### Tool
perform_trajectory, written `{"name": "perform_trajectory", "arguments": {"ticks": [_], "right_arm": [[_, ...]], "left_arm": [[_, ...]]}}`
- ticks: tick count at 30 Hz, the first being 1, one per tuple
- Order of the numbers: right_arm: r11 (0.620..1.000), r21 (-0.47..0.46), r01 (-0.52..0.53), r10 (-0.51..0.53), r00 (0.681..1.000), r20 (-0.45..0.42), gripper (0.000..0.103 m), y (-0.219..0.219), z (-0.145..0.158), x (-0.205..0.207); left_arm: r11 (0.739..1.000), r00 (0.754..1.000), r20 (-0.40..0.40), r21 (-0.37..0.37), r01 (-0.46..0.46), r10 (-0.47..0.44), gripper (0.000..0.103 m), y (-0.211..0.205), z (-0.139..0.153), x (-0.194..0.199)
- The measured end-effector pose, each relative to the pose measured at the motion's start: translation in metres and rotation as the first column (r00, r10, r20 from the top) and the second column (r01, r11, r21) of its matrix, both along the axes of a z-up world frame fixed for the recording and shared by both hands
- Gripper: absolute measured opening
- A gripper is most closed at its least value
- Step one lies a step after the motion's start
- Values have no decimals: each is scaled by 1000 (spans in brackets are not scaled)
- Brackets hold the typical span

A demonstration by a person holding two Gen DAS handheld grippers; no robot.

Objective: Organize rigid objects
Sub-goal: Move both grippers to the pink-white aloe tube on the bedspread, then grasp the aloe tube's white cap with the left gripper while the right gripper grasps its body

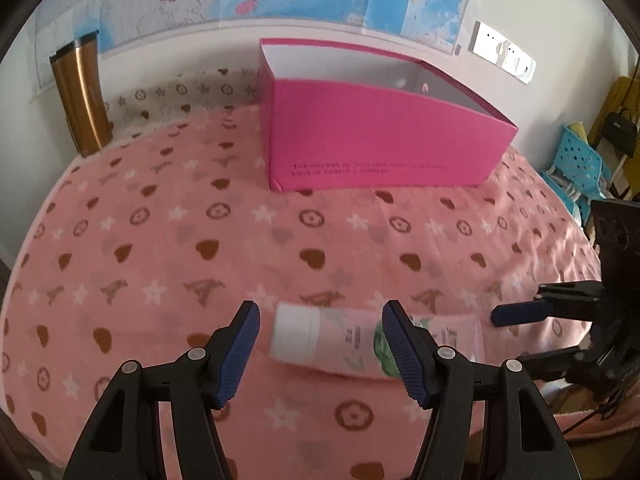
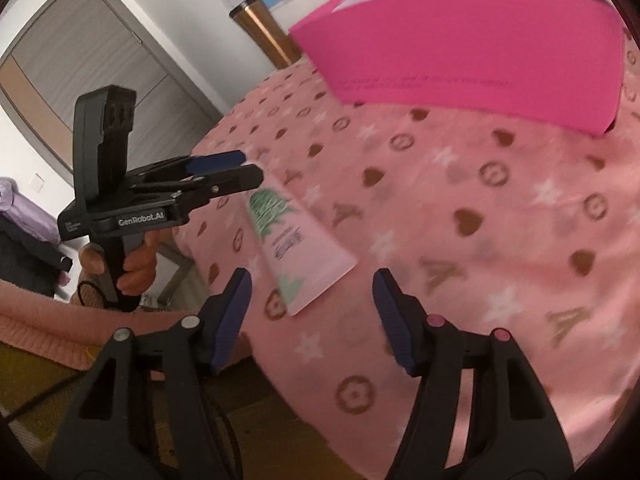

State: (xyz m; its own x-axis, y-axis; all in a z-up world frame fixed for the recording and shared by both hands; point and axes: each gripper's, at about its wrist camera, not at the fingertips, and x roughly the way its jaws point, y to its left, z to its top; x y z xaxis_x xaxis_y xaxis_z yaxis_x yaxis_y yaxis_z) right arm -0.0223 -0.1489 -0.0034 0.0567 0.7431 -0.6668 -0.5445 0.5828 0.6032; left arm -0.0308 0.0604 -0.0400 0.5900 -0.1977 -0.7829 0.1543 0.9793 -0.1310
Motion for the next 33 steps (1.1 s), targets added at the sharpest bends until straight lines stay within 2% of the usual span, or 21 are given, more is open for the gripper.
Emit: {"name": "perform_trajectory", "arguments": {"ticks": [9,14,22,26,29,33], "right_arm": [[1000,15,15,-15,1000,-21,62,9,-1,3],[997,9,73,-73,997,-5,62,4,3,13],[986,-14,165,-165,986,31,62,-17,11,45],[982,-27,189,-188,982,21,62,-24,7,66],[977,-73,201,-201,980,7,62,-24,4,80],[967,-116,228,-227,974,20,62,-23,3,85]], "left_arm": [[998,998,-30,-41,49,-50,65,-5,-5,-6],[993,996,-36,-77,85,-87,65,-11,-5,0],[987,992,-21,-105,120,-123,65,-26,-2,31],[985,990,-27,-114,132,-136,65,-31,-3,51],[980,988,-38,-135,143,-150,65,-33,-3,63],[977,984,-26,-124,173,-177,65,-34,-8,68]]}}
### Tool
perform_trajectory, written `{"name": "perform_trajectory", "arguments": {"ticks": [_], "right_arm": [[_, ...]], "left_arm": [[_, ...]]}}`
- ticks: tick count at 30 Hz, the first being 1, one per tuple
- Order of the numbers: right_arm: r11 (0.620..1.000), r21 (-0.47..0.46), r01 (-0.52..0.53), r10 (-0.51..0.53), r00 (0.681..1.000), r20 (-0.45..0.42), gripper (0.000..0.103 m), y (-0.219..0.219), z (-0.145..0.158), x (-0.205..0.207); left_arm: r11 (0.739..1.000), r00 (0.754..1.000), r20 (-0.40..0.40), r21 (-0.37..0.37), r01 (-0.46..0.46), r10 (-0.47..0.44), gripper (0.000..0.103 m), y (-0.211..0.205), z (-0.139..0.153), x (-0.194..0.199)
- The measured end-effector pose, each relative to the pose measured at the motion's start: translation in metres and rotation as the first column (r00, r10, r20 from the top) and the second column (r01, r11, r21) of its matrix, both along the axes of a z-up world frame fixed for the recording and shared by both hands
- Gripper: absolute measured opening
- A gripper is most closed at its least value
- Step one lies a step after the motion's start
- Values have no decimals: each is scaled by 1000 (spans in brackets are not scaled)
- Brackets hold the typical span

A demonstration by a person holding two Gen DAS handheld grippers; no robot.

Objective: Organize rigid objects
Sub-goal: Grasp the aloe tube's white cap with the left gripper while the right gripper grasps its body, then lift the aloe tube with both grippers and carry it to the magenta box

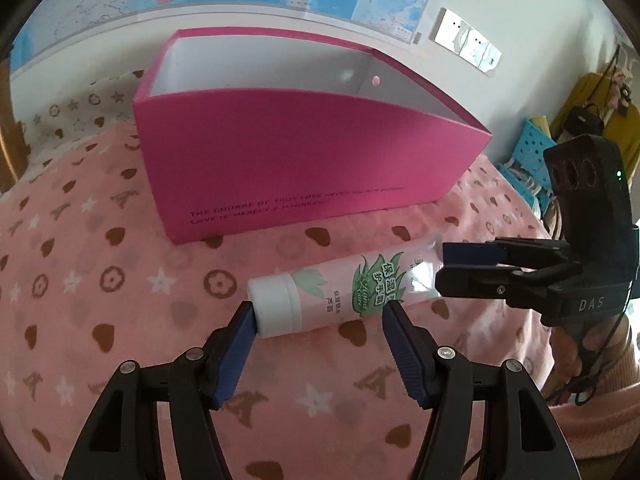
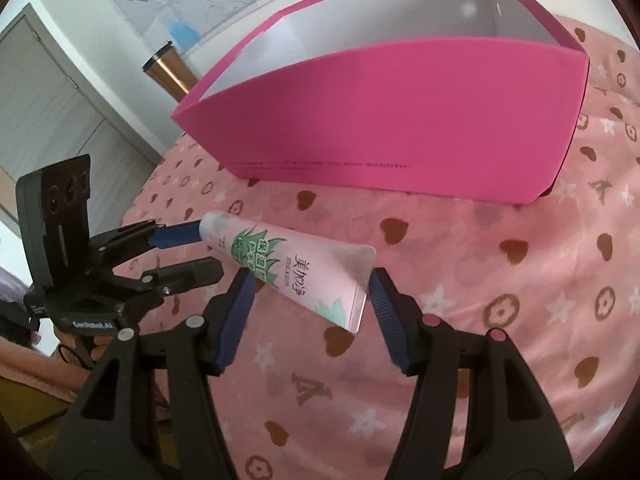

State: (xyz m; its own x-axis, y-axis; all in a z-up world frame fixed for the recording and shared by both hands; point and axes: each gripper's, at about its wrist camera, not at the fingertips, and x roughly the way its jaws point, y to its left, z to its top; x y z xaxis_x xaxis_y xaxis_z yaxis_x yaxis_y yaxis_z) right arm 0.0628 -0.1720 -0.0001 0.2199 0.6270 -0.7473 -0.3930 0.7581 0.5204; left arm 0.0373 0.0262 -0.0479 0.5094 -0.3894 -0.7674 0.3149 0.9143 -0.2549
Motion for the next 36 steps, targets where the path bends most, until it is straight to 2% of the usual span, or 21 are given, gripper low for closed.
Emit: {"name": "perform_trajectory", "arguments": {"ticks": [9,12,14,18,20,24,36], "right_arm": [[998,-10,69,-69,998,10,62,10,-5,-11],[997,-28,77,-77,997,7,62,11,-7,-11],[996,-34,82,-82,997,1,62,10,-9,-12],[995,-24,99,-99,995,4,62,3,-11,-17],[994,-20,106,-106,994,9,62,1,-11,-17],[994,-17,105,-105,994,13,61,1,-11,-20],[995,-19,101,-100,994,36,58,0,-3,-21]], "left_arm": [[1000,1000,1,-28,-1,1,65,15,-1,-1],[999,1000,3,-12,-31,31,65,19,-3,-1],[998,999,-4,-30,-48,48,64,24,-3,-2],[997,998,6,-40,-61,61,60,27,0,-4],[998,998,13,-30,-58,58,52,24,1,-2],[999,999,11,-28,-39,39,42,18,2,0],[999,998,28,1,-47,47,44,7,11,-6]]}}
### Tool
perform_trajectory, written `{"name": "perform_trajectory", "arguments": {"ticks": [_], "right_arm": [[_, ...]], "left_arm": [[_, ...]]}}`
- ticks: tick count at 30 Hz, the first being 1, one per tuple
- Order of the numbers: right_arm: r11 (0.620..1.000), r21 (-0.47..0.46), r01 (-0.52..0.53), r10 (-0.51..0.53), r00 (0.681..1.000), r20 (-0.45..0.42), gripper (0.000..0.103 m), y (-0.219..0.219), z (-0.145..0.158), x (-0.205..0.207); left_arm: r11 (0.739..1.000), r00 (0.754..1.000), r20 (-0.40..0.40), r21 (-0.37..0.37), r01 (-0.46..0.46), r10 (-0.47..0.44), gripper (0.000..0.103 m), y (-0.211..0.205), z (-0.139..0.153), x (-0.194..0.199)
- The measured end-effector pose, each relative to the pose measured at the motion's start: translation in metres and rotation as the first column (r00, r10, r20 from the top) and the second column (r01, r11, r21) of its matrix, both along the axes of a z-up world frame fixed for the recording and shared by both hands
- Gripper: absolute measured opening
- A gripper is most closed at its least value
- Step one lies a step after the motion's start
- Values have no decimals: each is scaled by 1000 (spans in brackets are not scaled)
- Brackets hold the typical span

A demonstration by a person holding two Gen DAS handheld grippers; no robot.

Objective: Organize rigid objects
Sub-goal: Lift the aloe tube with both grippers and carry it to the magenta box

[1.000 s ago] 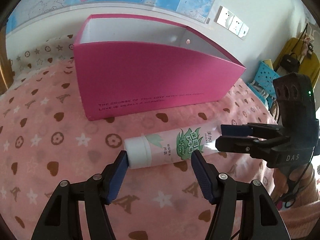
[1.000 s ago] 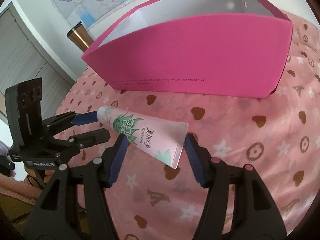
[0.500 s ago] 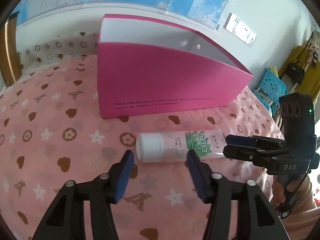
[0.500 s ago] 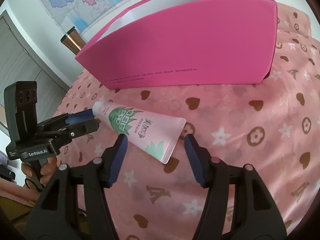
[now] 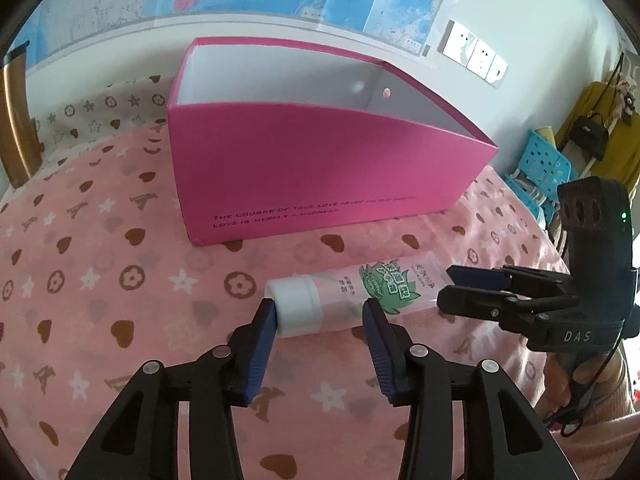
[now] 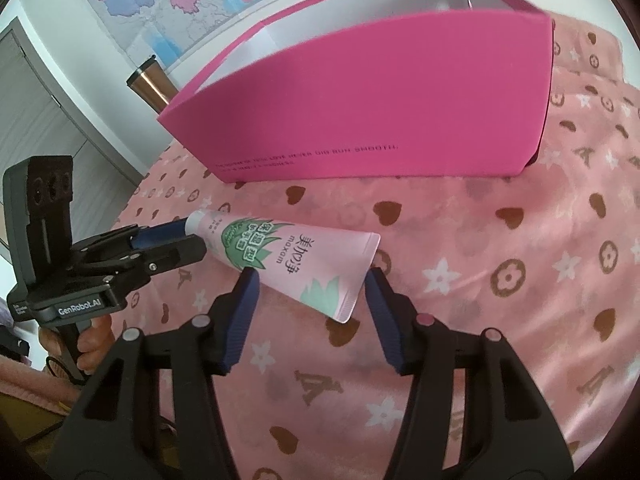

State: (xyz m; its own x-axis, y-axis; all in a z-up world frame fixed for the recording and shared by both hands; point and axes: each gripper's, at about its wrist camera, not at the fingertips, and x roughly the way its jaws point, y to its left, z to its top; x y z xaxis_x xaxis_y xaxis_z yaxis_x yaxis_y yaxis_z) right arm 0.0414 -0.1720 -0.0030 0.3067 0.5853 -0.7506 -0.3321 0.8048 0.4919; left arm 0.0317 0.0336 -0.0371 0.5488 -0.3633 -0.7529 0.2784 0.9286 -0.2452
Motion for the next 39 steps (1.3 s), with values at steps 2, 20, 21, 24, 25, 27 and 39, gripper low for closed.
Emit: {"name": "perform_trajectory", "arguments": {"ticks": [2,20,21,24,25,27,39], "right_arm": [[1000,0,3,-3,1000,11,58,-2,4,0],[1000,-9,-4,5,998,65,58,-3,21,0],[1000,-8,-4,5,998,67,58,-3,22,-1],[1000,-12,-6,7,997,78,58,-3,25,-1],[1000,-11,-6,6,997,80,58,-2,25,-1],[1000,-9,-4,5,996,86,58,-3,27,0],[1000,-6,-4,5,992,128,58,-6,39,0]], "left_arm": [[1000,1000,10,1,0,0,44,-2,3,-2],[1000,998,54,0,-10,10,46,-7,20,-8],[1000,998,58,2,-11,11,46,-7,20,-9],[1000,998,61,-1,-12,12,46,-8,22,-9],[1000,998,62,-2,-13,13,46,-7,22,-10],[1000,998,63,-4,-11,11,46,-8,23,-9],[1000,997,79,-9,-9,10,46,-12,32,-11]]}}
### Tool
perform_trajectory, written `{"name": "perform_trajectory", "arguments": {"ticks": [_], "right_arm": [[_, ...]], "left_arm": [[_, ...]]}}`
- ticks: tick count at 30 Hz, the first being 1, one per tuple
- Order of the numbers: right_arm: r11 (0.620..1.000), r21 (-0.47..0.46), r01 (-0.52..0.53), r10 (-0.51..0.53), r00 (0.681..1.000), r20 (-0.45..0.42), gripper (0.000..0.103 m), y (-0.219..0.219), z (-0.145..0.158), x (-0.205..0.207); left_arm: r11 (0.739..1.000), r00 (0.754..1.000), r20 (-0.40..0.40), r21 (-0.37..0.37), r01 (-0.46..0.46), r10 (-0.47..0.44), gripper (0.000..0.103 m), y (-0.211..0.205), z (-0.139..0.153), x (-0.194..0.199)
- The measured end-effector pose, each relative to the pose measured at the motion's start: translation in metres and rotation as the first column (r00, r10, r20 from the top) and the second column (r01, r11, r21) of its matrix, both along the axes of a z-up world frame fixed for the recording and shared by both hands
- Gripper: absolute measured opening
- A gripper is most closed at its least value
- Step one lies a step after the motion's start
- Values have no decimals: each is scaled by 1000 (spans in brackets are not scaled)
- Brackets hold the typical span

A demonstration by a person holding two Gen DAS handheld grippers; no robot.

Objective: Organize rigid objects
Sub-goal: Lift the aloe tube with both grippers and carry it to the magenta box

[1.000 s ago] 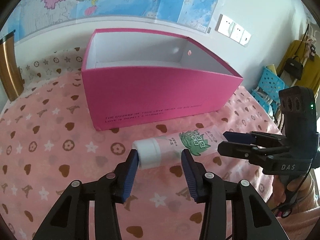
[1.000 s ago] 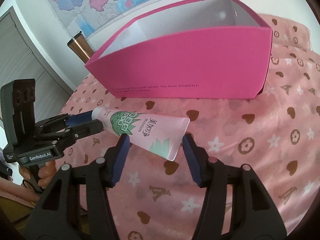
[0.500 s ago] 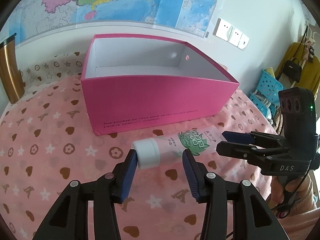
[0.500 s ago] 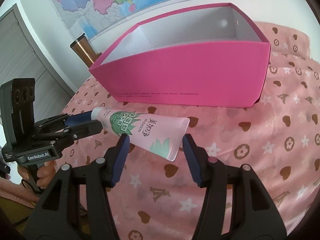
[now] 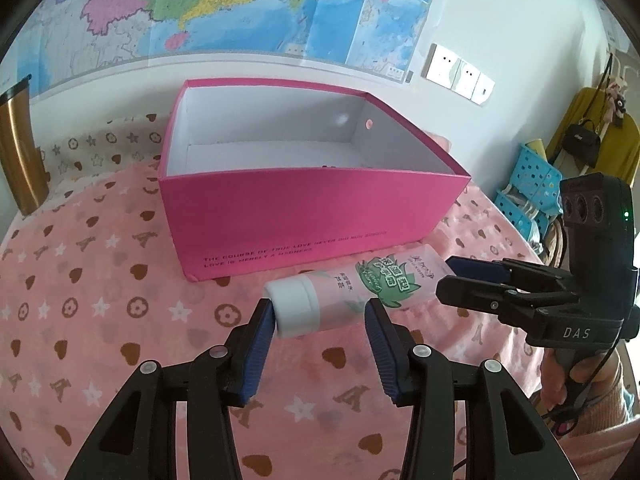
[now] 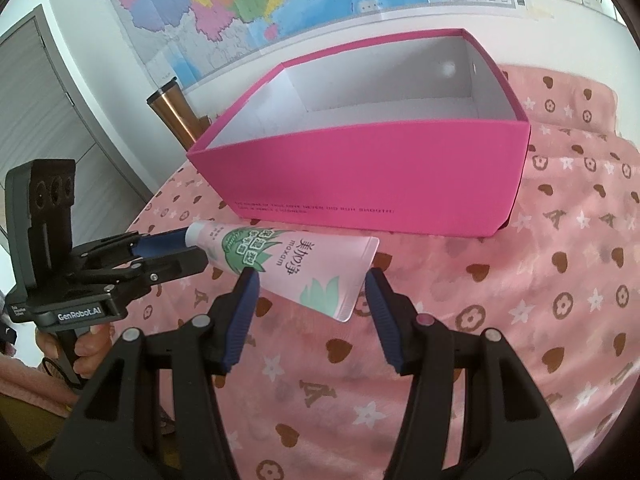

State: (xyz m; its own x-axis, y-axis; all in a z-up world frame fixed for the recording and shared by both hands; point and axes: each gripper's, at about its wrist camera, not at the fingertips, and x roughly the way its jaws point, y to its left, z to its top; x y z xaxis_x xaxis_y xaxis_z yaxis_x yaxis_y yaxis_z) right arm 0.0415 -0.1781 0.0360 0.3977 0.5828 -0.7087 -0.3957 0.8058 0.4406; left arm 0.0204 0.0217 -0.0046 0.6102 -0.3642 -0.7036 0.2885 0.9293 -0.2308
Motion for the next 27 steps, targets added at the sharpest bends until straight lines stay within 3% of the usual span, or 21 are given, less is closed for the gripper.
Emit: {"name": "perform_trajectory", "arguments": {"ticks": [27], "right_arm": [[1000,-9,21,-21,997,68,58,-14,19,-4]], "left_arm": [[1000,999,27,3,24,-24,46,-15,12,9]]}}
